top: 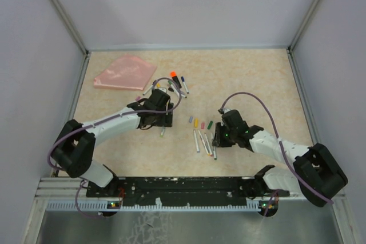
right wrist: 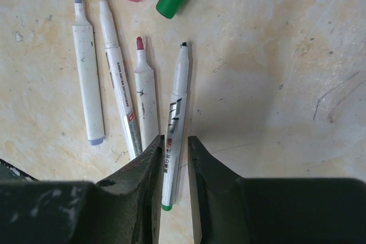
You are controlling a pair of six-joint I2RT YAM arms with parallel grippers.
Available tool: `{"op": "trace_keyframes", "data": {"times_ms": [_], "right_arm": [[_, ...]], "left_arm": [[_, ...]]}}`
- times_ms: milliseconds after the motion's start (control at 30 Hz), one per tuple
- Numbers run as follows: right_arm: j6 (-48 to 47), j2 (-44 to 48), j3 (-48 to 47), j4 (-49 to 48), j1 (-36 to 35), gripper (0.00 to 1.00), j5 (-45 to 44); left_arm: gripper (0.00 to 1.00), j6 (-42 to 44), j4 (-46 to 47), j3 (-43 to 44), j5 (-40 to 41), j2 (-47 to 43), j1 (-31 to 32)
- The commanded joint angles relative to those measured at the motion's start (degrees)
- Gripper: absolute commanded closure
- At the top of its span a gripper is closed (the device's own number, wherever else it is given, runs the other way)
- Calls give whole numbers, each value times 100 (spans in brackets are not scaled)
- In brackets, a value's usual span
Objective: Open the pen caps
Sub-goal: Place the pen at the center of the board, then pick up the pen from the center of the board.
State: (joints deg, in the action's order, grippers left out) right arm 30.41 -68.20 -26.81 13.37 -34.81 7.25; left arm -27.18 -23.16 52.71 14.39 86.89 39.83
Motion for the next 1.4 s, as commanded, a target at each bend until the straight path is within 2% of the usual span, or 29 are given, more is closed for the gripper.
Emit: {"op": "trace_keyframes", "data": {"times_ms": [0,500,1033,1133,1300,1367], "right_arm": [[-105,368,-235,25,9,78,-94],[-73,1462,-485,405,8,77,-211],[49,2524,-367,-366,9,77,-60],[88,2611,-320,-621,8,72,122],[83,2695,-325,-921,9,58,356],[96,2722,-306,-1057,9,57,471]], "left_arm": [[21,85,-145,302,-158,222,-28],[41,191,-615,860,-71,1176,-28],[70,203,-620,837,-135,1493,-28],[78,224,-620,854,-158,1459,-28],[99,303,-637,924,-230,1305,-28],[100,318,-637,955,-272,1193,-28]]}}
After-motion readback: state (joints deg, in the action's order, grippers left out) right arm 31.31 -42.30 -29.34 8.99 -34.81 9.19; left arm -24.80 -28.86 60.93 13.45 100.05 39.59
